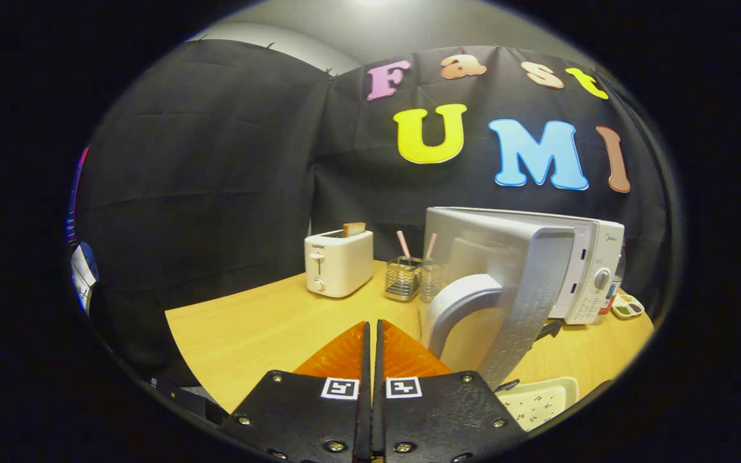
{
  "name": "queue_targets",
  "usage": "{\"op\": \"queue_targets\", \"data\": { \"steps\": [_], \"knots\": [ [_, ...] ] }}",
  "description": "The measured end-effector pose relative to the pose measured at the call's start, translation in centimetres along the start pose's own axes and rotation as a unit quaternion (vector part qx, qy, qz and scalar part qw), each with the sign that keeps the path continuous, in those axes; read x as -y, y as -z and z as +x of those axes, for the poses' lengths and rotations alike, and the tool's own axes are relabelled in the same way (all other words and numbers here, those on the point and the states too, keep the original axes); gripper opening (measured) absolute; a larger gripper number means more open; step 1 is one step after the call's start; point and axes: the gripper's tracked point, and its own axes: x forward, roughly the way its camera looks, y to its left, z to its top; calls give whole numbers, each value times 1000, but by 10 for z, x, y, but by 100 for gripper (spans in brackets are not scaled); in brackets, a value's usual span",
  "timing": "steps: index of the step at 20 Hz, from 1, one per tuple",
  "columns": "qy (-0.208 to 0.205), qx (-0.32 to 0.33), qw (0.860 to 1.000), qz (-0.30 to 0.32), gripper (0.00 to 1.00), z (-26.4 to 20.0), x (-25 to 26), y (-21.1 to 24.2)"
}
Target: Open the microwave, put the food inside, and close the microwave door.
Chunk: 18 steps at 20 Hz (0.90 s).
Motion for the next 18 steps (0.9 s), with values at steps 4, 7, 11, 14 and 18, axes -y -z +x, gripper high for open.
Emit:
{"op": "queue_targets", "data": {
  "steps": [4, 7, 11, 14, 18],
  "knots": [
    [45, -9, 999, 10, 1, 7, 59, 8],
    [75, -12, 997, 14, 1, 12, 97, 12],
    [115, -11, 993, 11, 1, 20, 142, 12],
    [139, -8, 990, 13, 1, 27, 169, 9],
    [170, -6, 985, 8, 1, 41, 201, -2]
  ]
}}
